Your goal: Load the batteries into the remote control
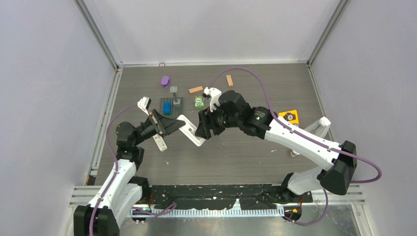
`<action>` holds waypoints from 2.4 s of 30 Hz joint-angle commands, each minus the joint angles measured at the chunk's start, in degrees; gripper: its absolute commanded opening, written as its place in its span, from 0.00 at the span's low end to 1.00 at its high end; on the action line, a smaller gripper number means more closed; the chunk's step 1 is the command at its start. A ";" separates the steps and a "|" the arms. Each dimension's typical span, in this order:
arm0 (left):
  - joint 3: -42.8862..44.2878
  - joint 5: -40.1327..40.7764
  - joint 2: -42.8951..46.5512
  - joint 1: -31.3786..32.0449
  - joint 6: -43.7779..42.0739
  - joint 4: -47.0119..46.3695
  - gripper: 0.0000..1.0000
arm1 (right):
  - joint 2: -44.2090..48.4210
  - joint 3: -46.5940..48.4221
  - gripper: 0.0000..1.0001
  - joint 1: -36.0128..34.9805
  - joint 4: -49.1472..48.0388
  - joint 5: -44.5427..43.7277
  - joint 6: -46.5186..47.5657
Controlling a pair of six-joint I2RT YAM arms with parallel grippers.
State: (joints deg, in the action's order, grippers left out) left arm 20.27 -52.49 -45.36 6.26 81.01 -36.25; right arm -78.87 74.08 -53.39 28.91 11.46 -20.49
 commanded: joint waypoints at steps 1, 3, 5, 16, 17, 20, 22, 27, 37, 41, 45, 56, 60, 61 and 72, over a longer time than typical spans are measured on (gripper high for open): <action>0.82 -1.96 -0.50 0.09 5.26 -11.27 0.00 | 0.01 -1.92 0.67 0.27 -2.26 2.19 1.28; 0.77 -2.20 -0.96 0.12 6.39 -13.30 0.00 | -0.20 -2.38 0.66 0.30 -2.30 1.86 1.66; 0.91 -2.59 -1.19 0.08 6.93 -14.57 0.00 | -0.30 -2.41 0.66 0.29 -2.28 1.22 2.08; 3.76 -10.82 -1.24 0.11 1.10 -16.31 0.00 | 3.25 0.23 0.86 0.54 -8.33 10.26 4.13; 4.16 -11.63 -1.15 0.07 0.66 -16.32 0.00 | 3.30 0.50 0.87 0.54 -8.64 12.73 4.40; 5.07 -13.76 -0.76 0.18 -0.36 -16.36 0.00 | 2.49 0.67 0.86 0.55 -9.52 17.53 5.32; 5.68 -14.56 -0.31 0.16 -1.13 -15.80 0.00 | 1.78 0.65 0.84 0.55 -9.98 20.44 5.28; 6.96 -14.74 0.81 0.13 -4.95 -10.51 0.00 | -0.08 0.19 0.55 0.40 -12.49 25.86 2.62; 8.43 -12.16 3.81 0.13 -10.52 -0.08 0.13 | -0.67 -0.39 0.18 -0.44 -14.17 25.64 -1.36; 8.34 -10.24 4.95 0.21 -12.43 4.53 0.39 | -0.87 -0.38 0.11 -1.11 -15.17 22.64 -3.88; 9.62 -6.20 7.22 0.14 -21.22 20.53 0.69 | -2.04 -0.18 0.09 -1.36 -13.06 17.51 -5.13; 17.34 26.39 11.51 0.07 -41.41 65.77 0.90 | -6.85 -1.52 0.08 -2.20 -5.24 1.43 -4.19; 20.18 38.25 14.56 0.08 -43.03 76.62 0.91 | -15.12 3.39 0.08 -4.20 0.24 -9.57 -1.24; 21.03 41.25 15.14 0.07 -42.94 79.17 0.91 | -16.59 4.69 0.08 -4.54 2.02 -11.84 -0.59; 31.20 55.92 18.24 0.09 -47.18 95.59 0.90 | -36.40 21.83 0.08 -5.98 6.22 -28.87 4.31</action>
State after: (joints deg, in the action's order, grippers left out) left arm 47.29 -3.86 -28.34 6.28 37.17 52.38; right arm -113.32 88.73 -59.29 35.51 -10.33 -19.49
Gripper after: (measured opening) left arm 0.907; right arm 0.348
